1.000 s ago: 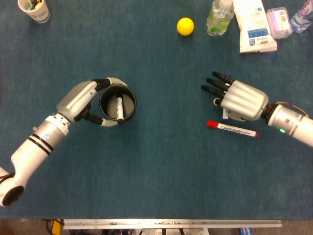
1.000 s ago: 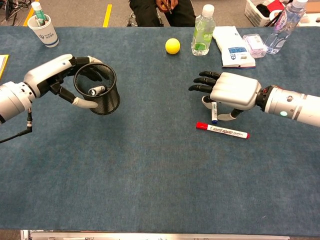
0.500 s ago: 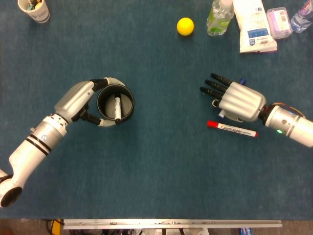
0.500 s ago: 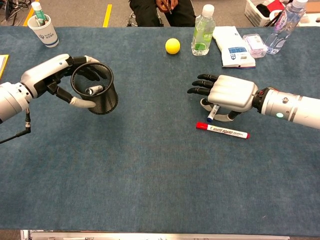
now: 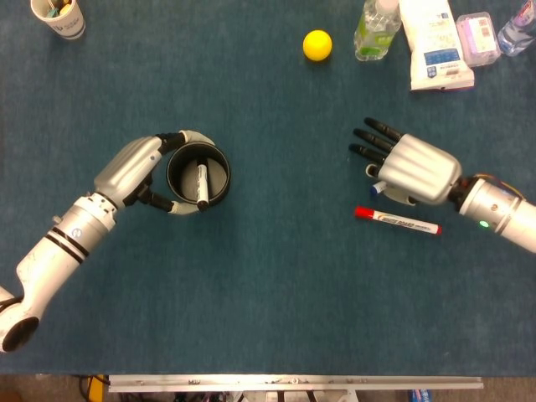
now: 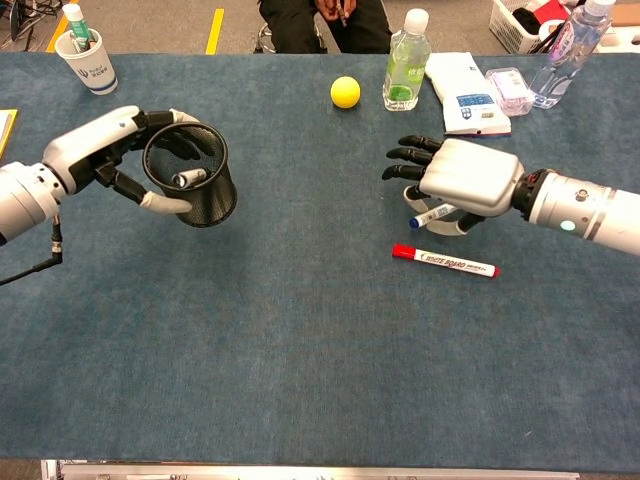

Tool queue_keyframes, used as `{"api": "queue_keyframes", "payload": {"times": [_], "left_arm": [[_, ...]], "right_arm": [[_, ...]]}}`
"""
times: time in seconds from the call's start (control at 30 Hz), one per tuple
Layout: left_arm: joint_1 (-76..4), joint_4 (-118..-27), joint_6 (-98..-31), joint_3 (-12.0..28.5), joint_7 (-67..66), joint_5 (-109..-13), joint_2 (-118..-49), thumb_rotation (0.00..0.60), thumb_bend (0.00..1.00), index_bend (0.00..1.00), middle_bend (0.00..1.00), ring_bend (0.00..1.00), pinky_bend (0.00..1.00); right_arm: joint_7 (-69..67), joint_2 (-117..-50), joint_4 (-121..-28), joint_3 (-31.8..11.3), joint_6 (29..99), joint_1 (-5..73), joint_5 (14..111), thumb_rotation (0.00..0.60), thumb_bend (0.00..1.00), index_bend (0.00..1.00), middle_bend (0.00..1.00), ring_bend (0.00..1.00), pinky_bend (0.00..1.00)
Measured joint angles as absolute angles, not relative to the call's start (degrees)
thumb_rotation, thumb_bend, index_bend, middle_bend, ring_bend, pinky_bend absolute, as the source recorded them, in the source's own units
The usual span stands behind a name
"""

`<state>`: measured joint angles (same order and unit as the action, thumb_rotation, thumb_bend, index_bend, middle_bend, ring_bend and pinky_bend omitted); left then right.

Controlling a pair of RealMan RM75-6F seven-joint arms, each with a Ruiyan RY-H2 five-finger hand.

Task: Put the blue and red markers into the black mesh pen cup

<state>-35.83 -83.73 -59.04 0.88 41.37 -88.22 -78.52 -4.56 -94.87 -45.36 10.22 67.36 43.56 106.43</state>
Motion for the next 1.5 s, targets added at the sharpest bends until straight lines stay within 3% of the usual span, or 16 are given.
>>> {"api": "queue_keyframes", "payload": {"times": [0.47, 0.87, 1.17, 1.5], "left_arm": [[-37.81, -84.91, -56.18, 2.45, 41.27, -86.70, -78.18, 0.600, 0.15, 0.32, 0.34, 0.29, 0.25], [-39.65, -86.25, -53.96, 3.76, 39.93, -85.54, -78.73, 0.600, 0.15, 0.32, 0.34, 0.29, 0.25], [-41.00, -86.62, -52.01, 4.69, 39.99, -84.34, -79.47, 0.600, 0.15, 0.32, 0.34, 0.29, 0.25], [-41.91, -87.06, -51.29, 5.45, 40.33, -83.93, -80.14, 0.600, 0.15, 0.32, 0.34, 0.29, 0.25]], "right_arm": [[-7.75, -87.07, -64.39, 3.21, 75.20, 43.49, 102.84, 0.600, 0.36, 0.62, 0.21, 0.03, 0.02], [-15.71, -83.14, -85.41, -7.92, 72.62, 47.56, 94.79, 0.600, 0.36, 0.62, 0.21, 0.03, 0.02], [-19.10, -86.48, -89.58, -14.20, 69.16, 51.13, 89.12, 0.600, 0.36, 0.62, 0.22, 0.04, 0.02], [-18.18, -92.83, -86.72, -16.63, 66.69, 54.23, 86.48, 0.600, 0.36, 0.62, 0.22, 0.04, 0.02]]}}
